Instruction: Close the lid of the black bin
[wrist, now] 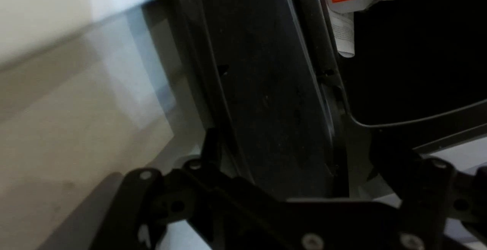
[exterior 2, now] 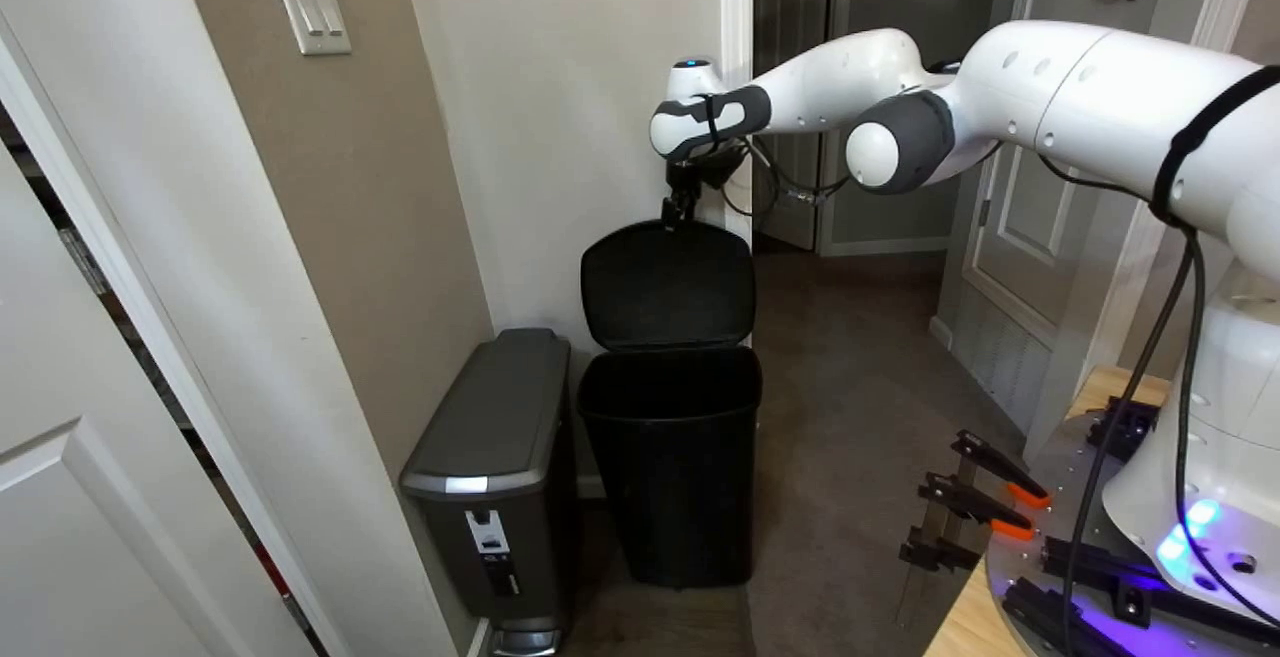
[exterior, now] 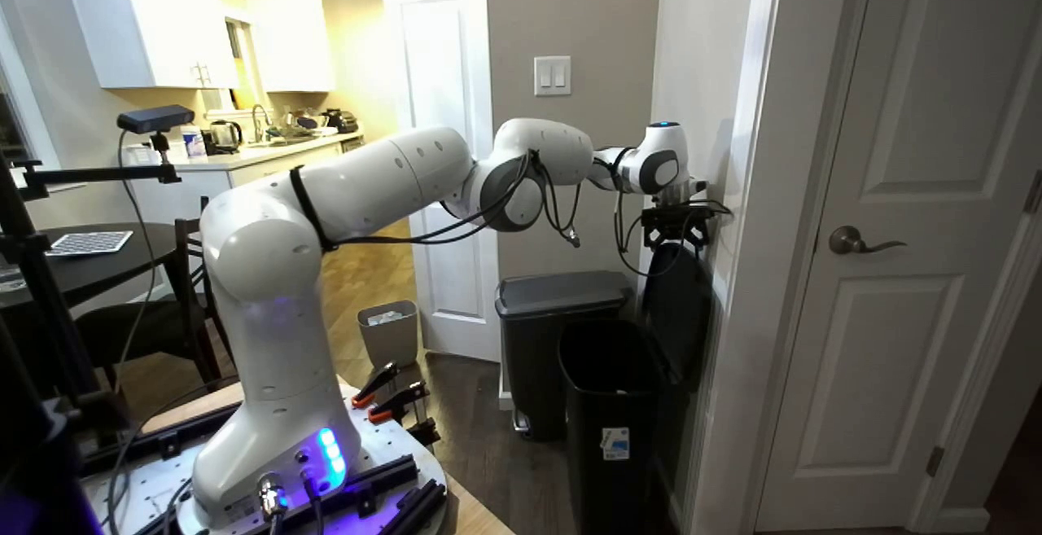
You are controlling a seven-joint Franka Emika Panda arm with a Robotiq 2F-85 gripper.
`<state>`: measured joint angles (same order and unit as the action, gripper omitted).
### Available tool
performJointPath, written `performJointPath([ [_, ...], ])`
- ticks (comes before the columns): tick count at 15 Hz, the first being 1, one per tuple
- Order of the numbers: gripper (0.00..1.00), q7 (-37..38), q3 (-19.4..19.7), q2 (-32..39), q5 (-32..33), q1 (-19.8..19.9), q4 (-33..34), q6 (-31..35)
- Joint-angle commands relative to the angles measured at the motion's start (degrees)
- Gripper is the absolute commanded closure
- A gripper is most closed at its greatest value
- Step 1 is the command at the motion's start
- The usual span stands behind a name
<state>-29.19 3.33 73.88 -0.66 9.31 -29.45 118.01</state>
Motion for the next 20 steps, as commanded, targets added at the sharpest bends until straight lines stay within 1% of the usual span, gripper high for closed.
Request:
performJointPath([
  [1,0.00,-2.70,0.72,1.72,1.43,-0.46,1.95,2.09],
  [2,0.00,-2.39,0.80,1.78,1.34,-0.62,1.97,1.88],
  [4,0.00,-0.83,0.24,1.00,0.15,-0.71,1.25,-1.21],
  [5,0.00,-1.15,-0.93,0.43,-0.96,-0.47,0.79,-3.12],
  [8,0.00,-0.96,-2.48,0.11,-2.04,-0.24,1.02,-4.95],
  [9,0.00,-0.29,-4.37,2.96,-1.26,0.47,6.89,-8.83],
  [10,0.00,0.18,-5.07,2.84,-1.70,0.56,7.34,-11.30],
  [11,0.00,-3.75,-7.72,2.56,-3.23,1.19,8.20,-14.99],
  [12,0.00,-4.60,-8.36,-0.72,-4.64,1.30,3.15,-14.88],
  [16,0.00,-5.62,-13.46,-1.48,-9.40,3.04,3.38,-22.46],
  [20,0.00,-4.68,-17.93,-1.42,-13.89,5.50,3.06,-29.60],
])
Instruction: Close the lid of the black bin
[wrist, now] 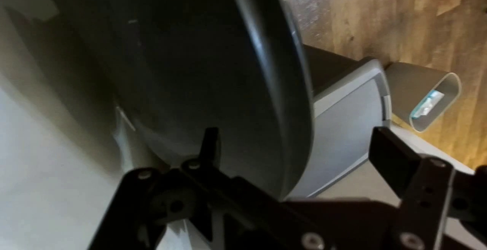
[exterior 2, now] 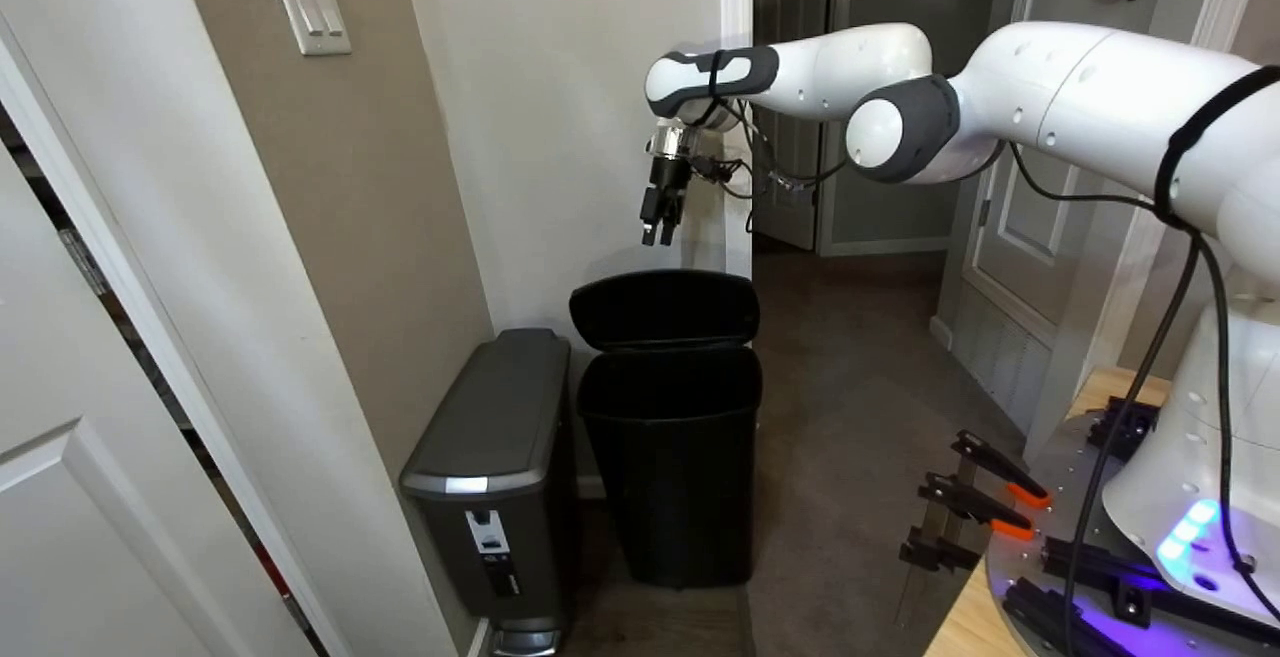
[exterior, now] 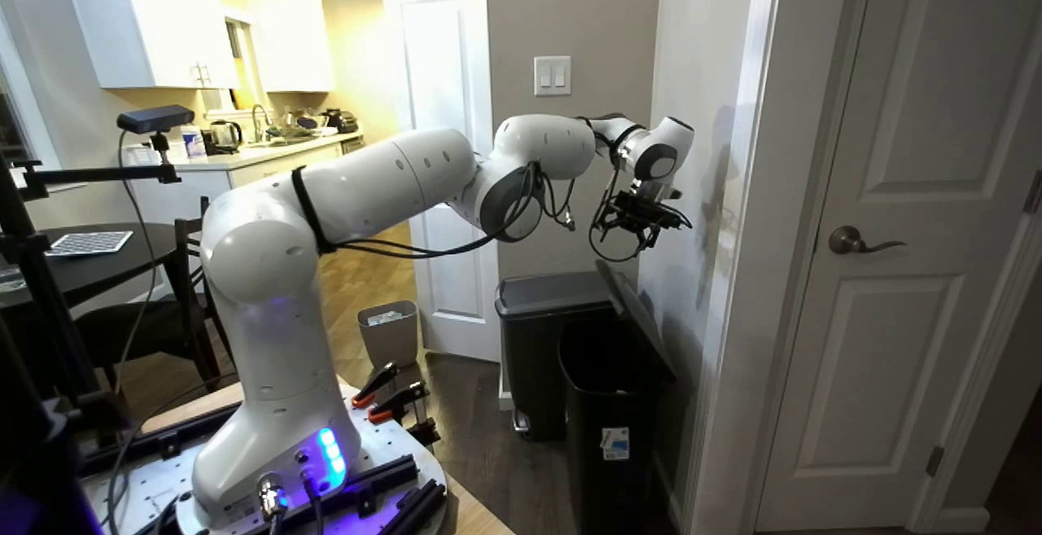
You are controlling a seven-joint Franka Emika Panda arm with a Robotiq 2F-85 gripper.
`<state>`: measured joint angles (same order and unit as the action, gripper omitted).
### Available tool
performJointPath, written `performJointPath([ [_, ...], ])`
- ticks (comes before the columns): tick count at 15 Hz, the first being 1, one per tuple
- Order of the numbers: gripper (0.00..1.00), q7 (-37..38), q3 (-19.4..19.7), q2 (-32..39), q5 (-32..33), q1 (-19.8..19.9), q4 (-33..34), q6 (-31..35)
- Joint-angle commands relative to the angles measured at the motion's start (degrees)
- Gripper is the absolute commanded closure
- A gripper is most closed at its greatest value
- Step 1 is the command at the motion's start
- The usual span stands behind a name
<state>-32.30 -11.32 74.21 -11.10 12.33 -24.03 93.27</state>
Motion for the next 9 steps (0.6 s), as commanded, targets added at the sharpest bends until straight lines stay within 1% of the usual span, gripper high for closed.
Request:
performJointPath([
  [1,0.00,-1.22,-4.36,-1.67,-4.53,3.15,-2.40,-6.71],
  [5,0.00,0.95,-8.14,-1.45,-8.94,5.83,-2.67,-13.73],
  [6,0.00,0.08,-6.22,0.00,-6.82,4.09,-0.17,-11.06],
  [9,0.00,0.10,-7.39,0.00,-7.66,5.07,-0.25,-12.74],
])
